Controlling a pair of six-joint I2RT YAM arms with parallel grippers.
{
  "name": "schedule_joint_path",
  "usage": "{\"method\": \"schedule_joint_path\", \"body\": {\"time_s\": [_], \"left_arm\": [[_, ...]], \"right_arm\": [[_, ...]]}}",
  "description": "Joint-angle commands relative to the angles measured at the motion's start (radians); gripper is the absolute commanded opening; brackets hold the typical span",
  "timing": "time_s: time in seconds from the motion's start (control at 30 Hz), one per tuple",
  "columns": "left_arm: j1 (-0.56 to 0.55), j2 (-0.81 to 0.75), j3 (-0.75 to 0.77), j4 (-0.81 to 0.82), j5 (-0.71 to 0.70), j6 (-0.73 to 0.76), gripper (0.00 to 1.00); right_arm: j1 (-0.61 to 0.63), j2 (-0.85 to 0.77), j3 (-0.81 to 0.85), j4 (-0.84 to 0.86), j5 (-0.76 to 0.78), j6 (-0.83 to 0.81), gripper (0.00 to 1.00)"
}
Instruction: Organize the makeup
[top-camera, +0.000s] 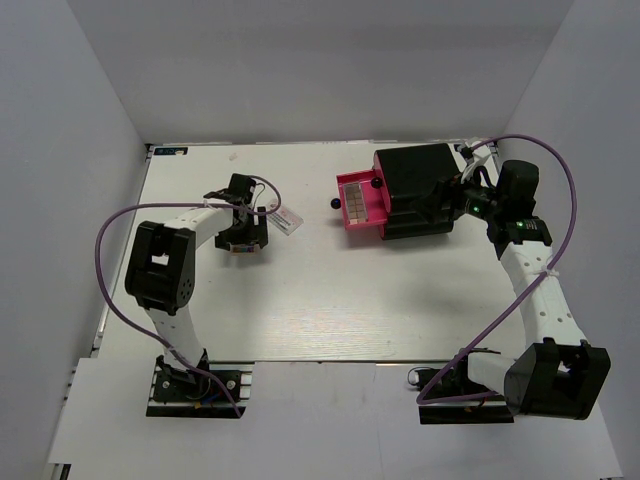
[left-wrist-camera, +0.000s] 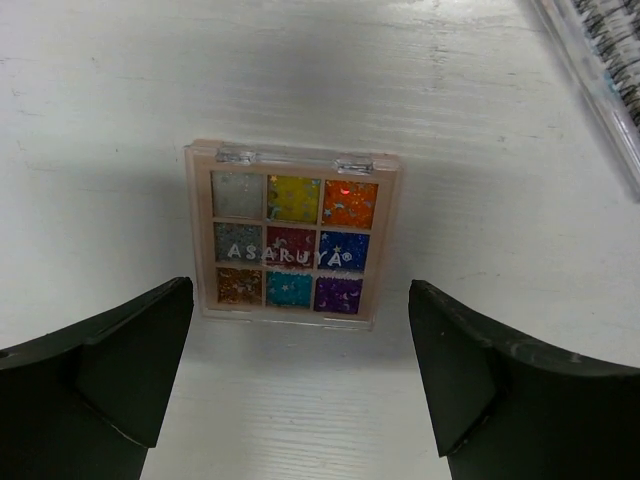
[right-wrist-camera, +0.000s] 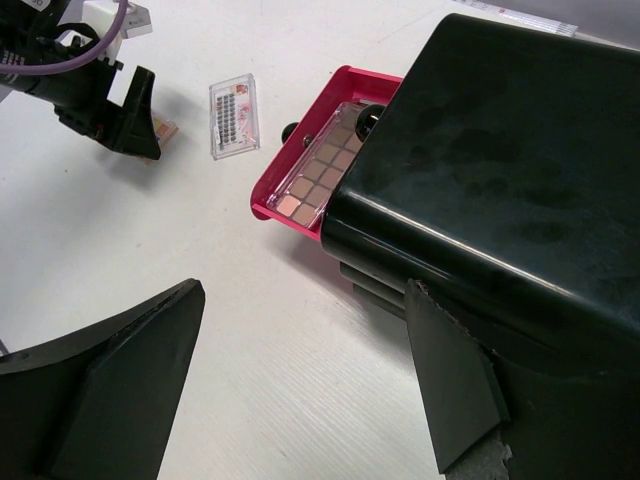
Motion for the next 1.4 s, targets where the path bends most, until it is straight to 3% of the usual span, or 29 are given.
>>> {"method": "schedule_joint_path", "body": {"time_s": [0.0, 0.37, 0.43, 0.53, 0.57, 0.7, 0.93, 1.07, 1.37], "left_arm": [[0.021, 0.003, 0.016, 0.021, 0.039, 0.034, 0.98], [0.040, 0.086, 0.052, 0.002, 0.070, 0.037, 0.98], [0.040, 0.058, 0.045, 0.008, 0.090, 0.031, 0.93], [0.040, -0.014, 0.033, 0.041, 0.143, 0.031, 0.69], [0.028, -0.046, 0.035, 0.044, 0.154, 0.031, 0.56], [0.017, -0.110, 0.065, 0.039, 0.290, 0.027, 0.33], [-0.044, -0.179, 0.143, 0.106, 0.595, -0.038, 0.27], [-0.121, -0.143, 0.216, 0.179, 0.677, -0.130, 0.26], [-0.244, 0.049, 0.430, 0.295, 0.596, -0.334, 0.24]], "right_arm": [[-0.003, 0.002, 0.019, 0.021, -0.018, 0.000, 0.86], [-0.003, -0.006, 0.017, 0.023, -0.017, 0.003, 0.86], [-0.005, -0.004, 0.017, 0.023, -0.017, 0.003, 0.86], [-0.003, -0.004, 0.016, 0.024, -0.020, 0.006, 0.85], [-0.003, -0.002, 0.016, 0.026, -0.020, 0.006, 0.85], [-0.003, 0.002, 0.016, 0.024, -0.023, 0.009, 0.83], [-0.002, 0.008, 0.014, 0.027, -0.017, 0.009, 0.82], [-0.003, 0.011, 0.014, 0.029, -0.009, 0.014, 0.79], [-0.003, 0.007, 0.013, 0.037, -0.001, 0.020, 0.70]]}}
